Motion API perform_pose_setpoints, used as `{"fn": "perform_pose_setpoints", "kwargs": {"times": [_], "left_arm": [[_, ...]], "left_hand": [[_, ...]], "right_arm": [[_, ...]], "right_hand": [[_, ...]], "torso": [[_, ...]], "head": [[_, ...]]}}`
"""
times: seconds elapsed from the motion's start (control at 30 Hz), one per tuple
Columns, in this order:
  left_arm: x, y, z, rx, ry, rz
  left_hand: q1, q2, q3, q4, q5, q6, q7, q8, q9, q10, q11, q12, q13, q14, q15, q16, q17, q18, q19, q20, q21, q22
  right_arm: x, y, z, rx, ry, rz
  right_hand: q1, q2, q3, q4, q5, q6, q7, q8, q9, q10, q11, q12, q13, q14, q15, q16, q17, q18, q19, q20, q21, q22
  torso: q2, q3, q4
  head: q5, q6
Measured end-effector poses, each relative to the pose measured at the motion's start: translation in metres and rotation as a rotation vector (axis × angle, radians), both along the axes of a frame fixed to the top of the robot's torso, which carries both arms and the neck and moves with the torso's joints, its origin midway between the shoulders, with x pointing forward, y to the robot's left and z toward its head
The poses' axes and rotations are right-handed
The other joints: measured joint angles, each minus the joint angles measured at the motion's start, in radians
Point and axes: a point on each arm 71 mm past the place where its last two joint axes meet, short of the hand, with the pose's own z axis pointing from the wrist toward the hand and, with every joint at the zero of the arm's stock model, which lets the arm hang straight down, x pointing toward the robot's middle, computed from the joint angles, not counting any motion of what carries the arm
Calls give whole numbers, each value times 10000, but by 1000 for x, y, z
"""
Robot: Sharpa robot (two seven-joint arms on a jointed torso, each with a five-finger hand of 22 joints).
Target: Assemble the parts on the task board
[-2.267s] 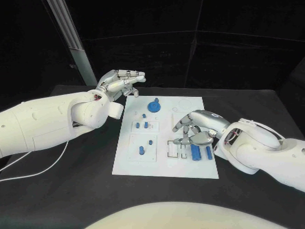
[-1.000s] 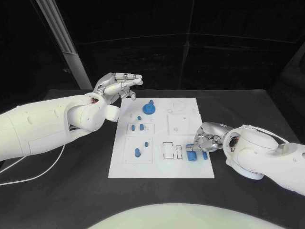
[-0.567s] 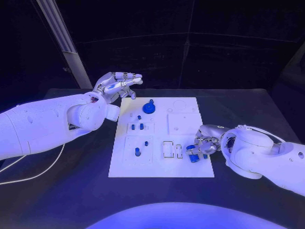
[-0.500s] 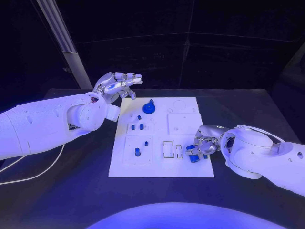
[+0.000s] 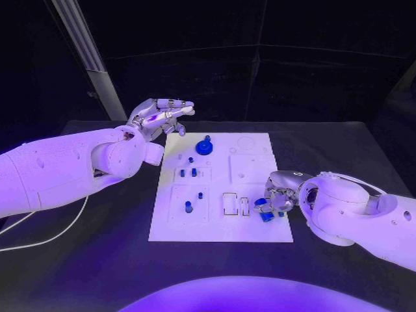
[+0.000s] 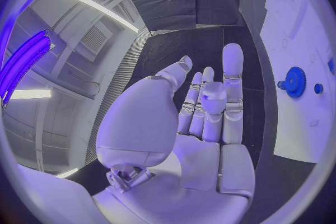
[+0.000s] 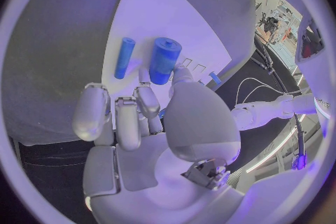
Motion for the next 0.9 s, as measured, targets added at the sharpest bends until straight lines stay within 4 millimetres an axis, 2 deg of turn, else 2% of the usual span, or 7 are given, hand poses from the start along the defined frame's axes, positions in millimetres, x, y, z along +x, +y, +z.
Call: {"fn": "perform_pose_setpoints", "kwargs": {"times": [0.13, 0.4, 0.47, 0.5, 0.53, 0.73, 0.9], "left_arm": [[0, 1, 0, 3, 7, 5], [0, 0, 0, 0, 26, -25], [0, -1, 0, -1, 29, -32], [0, -1, 0, -1, 32, -34], [0, -1, 0, -1, 33, -36], [0, -2, 0, -7, 42, -61], [0, -2, 0, -12, 51, -81]], "left_hand": [[0, 0, 0, 0, 0, 0, 0, 0, 0, 0, 0, -1, 0, 0, 0, 0, 0, 0, 0, 0, 0, 0], [0, 0, 0, 0, 0, 0, 0, 0, 0, 0, 0, -1, 0, 0, 0, 0, 1, 0, 0, 0, 0, 0], [0, 0, 0, 0, 0, 0, 0, 0, 0, 0, 0, -1, 0, 0, 0, 0, 1, 0, 0, 0, 0, 0], [0, 0, 0, 0, 0, 1, 0, 0, 0, 0, 0, -1, 0, 0, 0, 0, 1, 1, 0, 0, 0, 0], [0, 0, 0, 0, 0, 0, 0, 0, 0, 0, 0, -1, 0, 0, 0, 0, 1, 0, 0, 0, 0, 0], [0, 0, 0, 0, 0, 1, 0, 0, 0, 0, 0, -1, 0, 0, 0, 0, 1, 0, 0, 0, 0, 0], [0, 0, 0, 0, 0, 1, 0, 0, 0, 0, 0, -2, 0, 0, 0, 0, 1, 0, 0, 0, 0, 0]], "right_arm": [[-2, 2, 1, 124, -108, 4], [-8, -1, 5, 1297, -470, -573], [-9, 1, 7, 1703, -552, -694], [-9, 2, 9, 1952, -587, -764], [-10, 3, 10, 2128, -599, -816], [-11, 12, 12, 2947, -406, -981], [-11, 24, 9, 3334, -27, -1005]], "right_hand": [[457, 277, 271, -271, 376, 123, -52, 78, 48, 103, -103, 67, 169, -19, -53, 1, 0, 0, 70, -70, 59, 121], [293, 468, 341, 52, 898, 184, -36, 122, 59, 214, -215, 67, 293, -2, -139, 40, -1, 0, 107, -107, 119, 207], [256, 506, 325, 70, 941, 184, -36, 140, 59, 215, -215, 67, 327, -2, -139, 41, -1, -22, 107, -107, 174, 250], [229, 532, 297, 99, 942, 184, -36, 141, 59, 215, -216, 67, 331, -2, -139, 40, -1, -146, 128, -129, 175, 265], [218, 544, 286, 110, 973, 185, -36, 143, 59, 233, -233, 67, 340, -2, -139, 40, -2, -162, 144, -144, 175, 273], [150, 612, 235, 160, 1066, 186, -38, 316, 60, 251, -251, 67, 360, -2, -139, 80, -2, -161, 143, -144, 175, 301], [15, 795, 100, 202, 1077, 188, -41, 349, 65, 251, -252, 67, 304, -4, -141, 80, -2, -160, 143, -143, 175, 312]], "torso": [[4, 1, 0], [9, 7, 4], [9, 4, 12], [9, 4, 17], [9, 3, 21], [14, 3, 23], [14, -3, 23]], "head": [[1, -6], [-28, -7], [-36, 3], [-37, 8], [-37, 13], [-21, 7], [-1, 8]]}}
